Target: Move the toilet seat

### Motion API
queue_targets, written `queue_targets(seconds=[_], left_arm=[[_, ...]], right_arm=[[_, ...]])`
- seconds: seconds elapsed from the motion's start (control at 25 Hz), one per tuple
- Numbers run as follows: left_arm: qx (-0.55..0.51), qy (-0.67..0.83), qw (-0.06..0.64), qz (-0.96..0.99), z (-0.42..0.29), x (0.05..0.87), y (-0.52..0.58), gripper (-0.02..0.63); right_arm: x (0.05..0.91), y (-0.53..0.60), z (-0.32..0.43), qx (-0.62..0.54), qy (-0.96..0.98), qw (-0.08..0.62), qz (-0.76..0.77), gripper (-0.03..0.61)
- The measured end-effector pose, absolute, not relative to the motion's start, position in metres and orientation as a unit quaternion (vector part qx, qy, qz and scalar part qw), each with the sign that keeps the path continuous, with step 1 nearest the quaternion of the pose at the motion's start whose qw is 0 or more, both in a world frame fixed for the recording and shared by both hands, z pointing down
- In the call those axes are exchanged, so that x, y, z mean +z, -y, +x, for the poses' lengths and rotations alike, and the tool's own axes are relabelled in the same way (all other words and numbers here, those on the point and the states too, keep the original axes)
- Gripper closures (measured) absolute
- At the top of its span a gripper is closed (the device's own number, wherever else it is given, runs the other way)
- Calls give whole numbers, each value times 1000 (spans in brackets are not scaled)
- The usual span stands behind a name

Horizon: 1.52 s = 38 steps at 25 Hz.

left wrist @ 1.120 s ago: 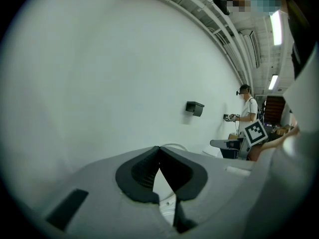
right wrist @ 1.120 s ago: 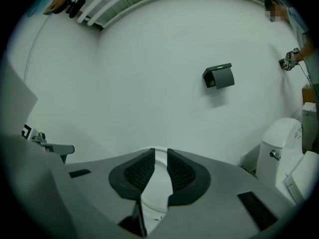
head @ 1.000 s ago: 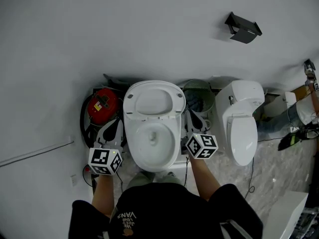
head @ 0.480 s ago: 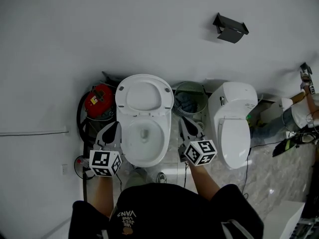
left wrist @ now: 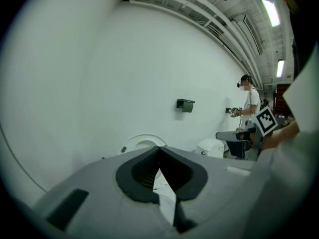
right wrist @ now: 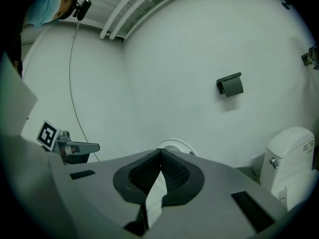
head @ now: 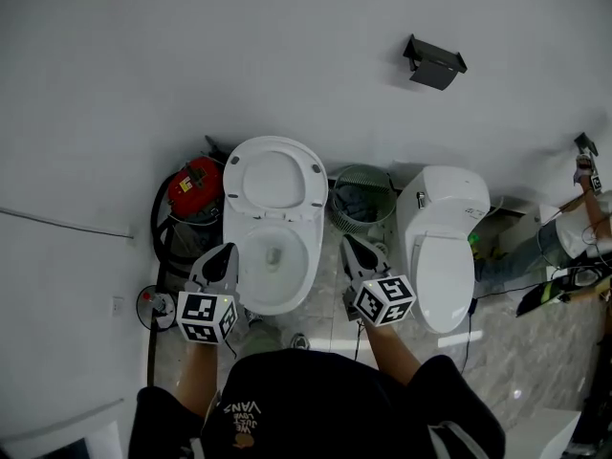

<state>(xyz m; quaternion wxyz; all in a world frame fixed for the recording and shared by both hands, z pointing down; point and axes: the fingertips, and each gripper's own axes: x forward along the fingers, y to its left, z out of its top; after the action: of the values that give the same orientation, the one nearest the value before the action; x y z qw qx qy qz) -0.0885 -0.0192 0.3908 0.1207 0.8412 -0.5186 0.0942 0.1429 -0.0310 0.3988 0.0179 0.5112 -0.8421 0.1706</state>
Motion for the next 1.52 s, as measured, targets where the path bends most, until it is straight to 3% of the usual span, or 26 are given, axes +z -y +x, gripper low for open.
queue_targets(seconds=[1.52], left_arm=[[107, 525, 99, 839, -56, 393, -104, 612]], right_arm=[[405, -87, 147, 172, 863, 48, 472, 580]])
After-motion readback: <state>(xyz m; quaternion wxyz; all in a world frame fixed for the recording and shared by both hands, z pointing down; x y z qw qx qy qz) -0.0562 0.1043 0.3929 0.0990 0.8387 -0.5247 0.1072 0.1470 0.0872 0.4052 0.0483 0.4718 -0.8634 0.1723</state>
